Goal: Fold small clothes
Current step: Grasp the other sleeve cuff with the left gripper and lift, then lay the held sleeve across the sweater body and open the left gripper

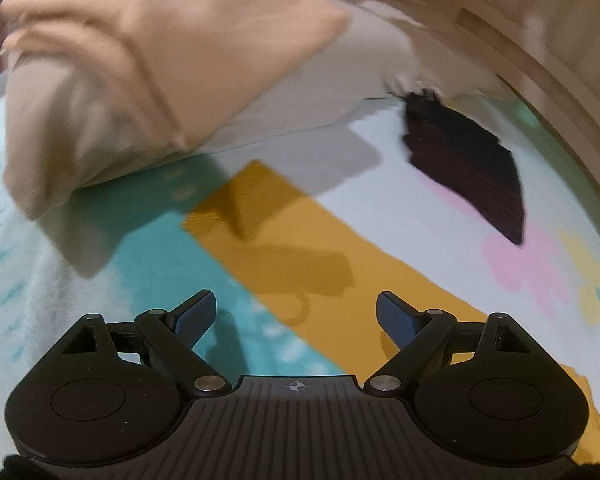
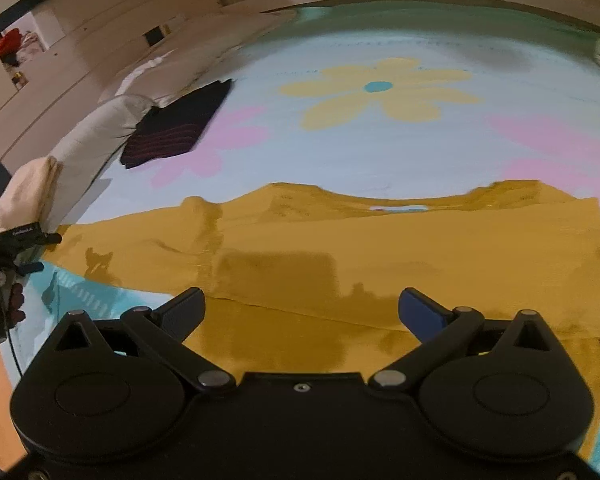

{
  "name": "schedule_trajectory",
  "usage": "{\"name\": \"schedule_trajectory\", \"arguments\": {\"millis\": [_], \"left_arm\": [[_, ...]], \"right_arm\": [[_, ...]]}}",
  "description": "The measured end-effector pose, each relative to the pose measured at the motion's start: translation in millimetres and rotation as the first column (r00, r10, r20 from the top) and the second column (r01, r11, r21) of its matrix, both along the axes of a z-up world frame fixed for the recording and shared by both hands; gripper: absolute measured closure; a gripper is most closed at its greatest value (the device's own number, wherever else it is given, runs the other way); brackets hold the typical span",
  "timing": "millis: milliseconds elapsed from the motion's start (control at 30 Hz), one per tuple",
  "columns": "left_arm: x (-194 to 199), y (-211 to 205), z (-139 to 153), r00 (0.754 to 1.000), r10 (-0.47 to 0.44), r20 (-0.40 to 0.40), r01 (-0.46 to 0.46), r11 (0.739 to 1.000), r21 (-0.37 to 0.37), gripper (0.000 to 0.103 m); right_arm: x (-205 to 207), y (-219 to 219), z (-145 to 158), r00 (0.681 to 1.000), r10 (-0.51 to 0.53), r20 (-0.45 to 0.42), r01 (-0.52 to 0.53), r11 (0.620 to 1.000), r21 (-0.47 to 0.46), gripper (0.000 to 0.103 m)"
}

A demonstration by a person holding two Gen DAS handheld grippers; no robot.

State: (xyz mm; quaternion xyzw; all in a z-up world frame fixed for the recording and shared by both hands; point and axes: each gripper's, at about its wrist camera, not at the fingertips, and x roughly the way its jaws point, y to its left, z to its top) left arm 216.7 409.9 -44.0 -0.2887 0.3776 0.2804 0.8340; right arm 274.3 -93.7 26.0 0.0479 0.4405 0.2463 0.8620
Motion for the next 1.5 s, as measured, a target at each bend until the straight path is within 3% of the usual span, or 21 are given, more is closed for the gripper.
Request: {"name": "schedule_trajectory", "arguments": {"millis": [100, 167, 200, 400, 433, 500, 533, 567, 633, 733, 933, 1033, 1200, 1300, 1500], "left_arm": [[-2.7, 14.5, -7.3, 0.999, 0.025, 0.022, -0.024, 0.999, -0.03, 0.013], [-5.1, 21.9, -8.7, 0.997, 0.039, 0.066, -0.036, 0.998, -0.049, 0.002], [-2.9, 24.7, -9.4, 0.996, 0.046, 0.078, -0.041, 0.997, -0.058, 0.001], [16.1, 24.4, -13.3, 0.996, 0.028, 0.085, -0.03, 0.999, 0.023, 0.002], [17.0, 22.9, -12.7, 0.996, 0.027, 0.085, -0.03, 0.999, 0.041, 0.007], [15.6, 20.0, -9.7, 0.995, 0.064, 0.075, -0.07, 0.994, 0.081, 0.051], [17.3, 20.1, -8.8, 0.996, 0.077, 0.051, -0.081, 0.993, 0.083, 0.098], [18.2, 21.0, -8.7, 0.996, 0.084, 0.032, -0.086, 0.995, 0.058, 0.097], [14.3, 16.6, -4.9, 0.994, 0.087, 0.068, -0.09, 0.996, 0.029, 0.098], [21.4, -2.8, 12.4, 0.996, 0.064, 0.068, -0.069, 0.995, 0.078, 0.098], [39.0, -73.7, 69.5, 0.985, -0.076, 0.157, 0.055, 0.989, 0.135, 0.098], [50.6, -128.6, 94.5, 0.961, -0.194, 0.2, 0.159, 0.972, 0.175, 0.098], [72.1, -228.7, 114.6, 0.886, -0.387, 0.255, 0.349, 0.919, 0.184, 0.098], [86.2, -283.9, 110.2, 0.841, -0.474, 0.261, 0.446, 0.881, 0.161, 0.098], [98.3, -371.9, 74.7, 0.767, -0.6, 0.225, 0.593, 0.798, 0.105, 0.098]], "right_arm": [[-1.2, 8.1, 0.6, 1.0, 0.017, -0.002, -0.017, 1.0, 0.008, 0.0], [-1.5, 13.1, 0.8, 1.0, 0.029, -0.001, -0.029, 1.0, 0.01, 0.0], [-0.7, 15.1, 0.7, 0.999, 0.032, -0.002, -0.032, 0.999, 0.013, 0.0], [-0.2, 20.2, -0.4, 0.999, 0.049, -0.009, -0.048, 0.998, 0.029, 0.0], [-0.5, 19.2, -0.6, 0.999, 0.05, -0.012, -0.05, 0.998, 0.031, 0.0], [-0.8, 18.0, -2.0, 0.998, 0.057, -0.016, -0.057, 0.998, 0.032, 0.0], [-0.5, 16.9, -2.5, 0.998, 0.06, -0.019, -0.06, 0.998, 0.032, 0.0], [-0.4, 16.2, -2.9, 0.998, 0.06, -0.021, -0.059, 0.998, 0.029, 0.0], [0.2, 13.6, -3.8, 0.998, 0.056, -0.025, -0.055, 0.998, 0.026, 0.0], [2.0, 6.9, -3.9, 0.999, 0.045, -0.03, -0.043, 0.998, 0.034, 0.0], [5.0, -18.5, 1.9, 1.0, -0.021, -0.022, 0.022, 0.998, 0.051, 0.0], [6.8, -40.1, 5.5, 0.997, -0.073, -0.023, 0.074, 0.994, 0.076, 0.0], [6.8, -59.8, 8.4, 0.994, -0.112, -0.018, 0.113, 0.989, 0.091, 0.0], [7.3, -74.9, 10.3, 0.989, -0.144, -0.017, 0.145, 0.983, 0.109, 0.0], [9.4, -103.2, 7.2, 0.978, -0.205, -0.032, 0.207, 0.97, 0.126, 0.0]]}}
